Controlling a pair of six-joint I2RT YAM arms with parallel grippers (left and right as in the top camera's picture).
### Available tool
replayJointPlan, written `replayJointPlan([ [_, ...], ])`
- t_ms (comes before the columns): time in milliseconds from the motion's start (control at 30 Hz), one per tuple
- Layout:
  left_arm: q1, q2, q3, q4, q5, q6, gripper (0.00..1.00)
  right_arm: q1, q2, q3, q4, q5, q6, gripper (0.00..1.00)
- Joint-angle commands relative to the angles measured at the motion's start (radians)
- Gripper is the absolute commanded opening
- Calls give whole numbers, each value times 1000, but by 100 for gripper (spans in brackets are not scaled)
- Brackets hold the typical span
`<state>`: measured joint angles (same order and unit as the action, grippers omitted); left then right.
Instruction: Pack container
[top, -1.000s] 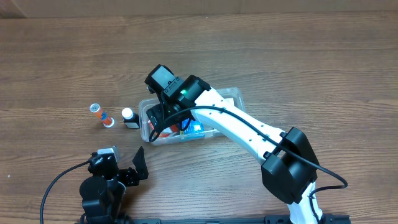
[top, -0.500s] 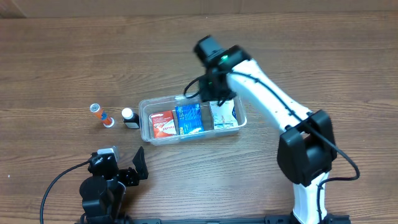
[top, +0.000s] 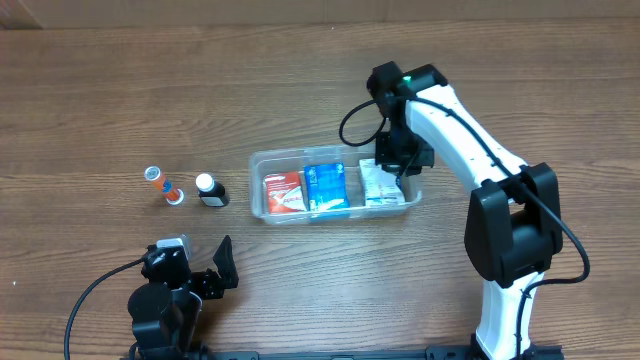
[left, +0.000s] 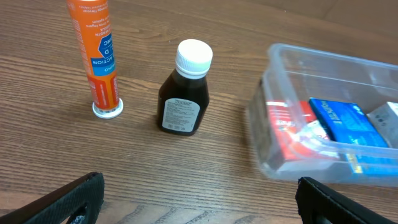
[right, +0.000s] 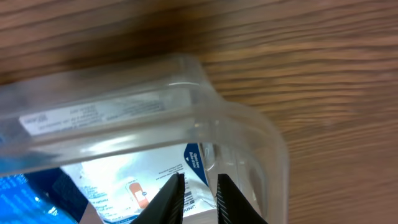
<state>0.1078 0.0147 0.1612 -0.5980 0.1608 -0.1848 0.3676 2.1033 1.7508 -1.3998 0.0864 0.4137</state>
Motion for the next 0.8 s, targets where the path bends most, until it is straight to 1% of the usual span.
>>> replayJointPlan([
  [0,-4,-10,-6,4,-7,-14,100,-35,1,-5,-9,139,2,20],
  [67,-4,-10,-6,4,-7,-14,100,-55,1,-5,-12,148,-11,22],
  [100,-4,-10,-6,4,-7,-14,100,-56,1,-5,-6,119,-53,25],
  [167,-4,-10,-6,4,-7,-14,100,-49,-5,0,20,20,-165,36],
  [200,-4,-10,-6,4,-7,-14,100,-35,-12,9,38,-59,-222,39],
  [233,-4,-10,-6,4,-7,-14,100,-11,-25,23,56,-136,-263,40],
  [300,-4,-10,-6,4,-7,-14,100,40,-47,31,87,-212,-265,40],
  [333,-4,-10,-6,4,-7,-14,100,57,-47,31,93,-245,-266,39],
  [367,-4,-10,-6,4,-7,-14,100,71,-47,31,98,-271,-269,35],
  [467,-4,-10,-6,4,-7,-14,100,138,-46,30,135,-366,-383,26],
  [567,-4,-10,-6,4,-7,-14,100,189,-46,30,153,-447,-460,22],
  [633,-4,-10,-6,4,-7,-14,100,217,-45,30,162,-455,-504,22],
  [700,-4,-10,-6,4,-7,-14,100,248,-40,29,176,-455,-570,9],
  [767,-4,-10,-6,4,-7,-14,100,287,-31,29,185,-455,-645,4],
])
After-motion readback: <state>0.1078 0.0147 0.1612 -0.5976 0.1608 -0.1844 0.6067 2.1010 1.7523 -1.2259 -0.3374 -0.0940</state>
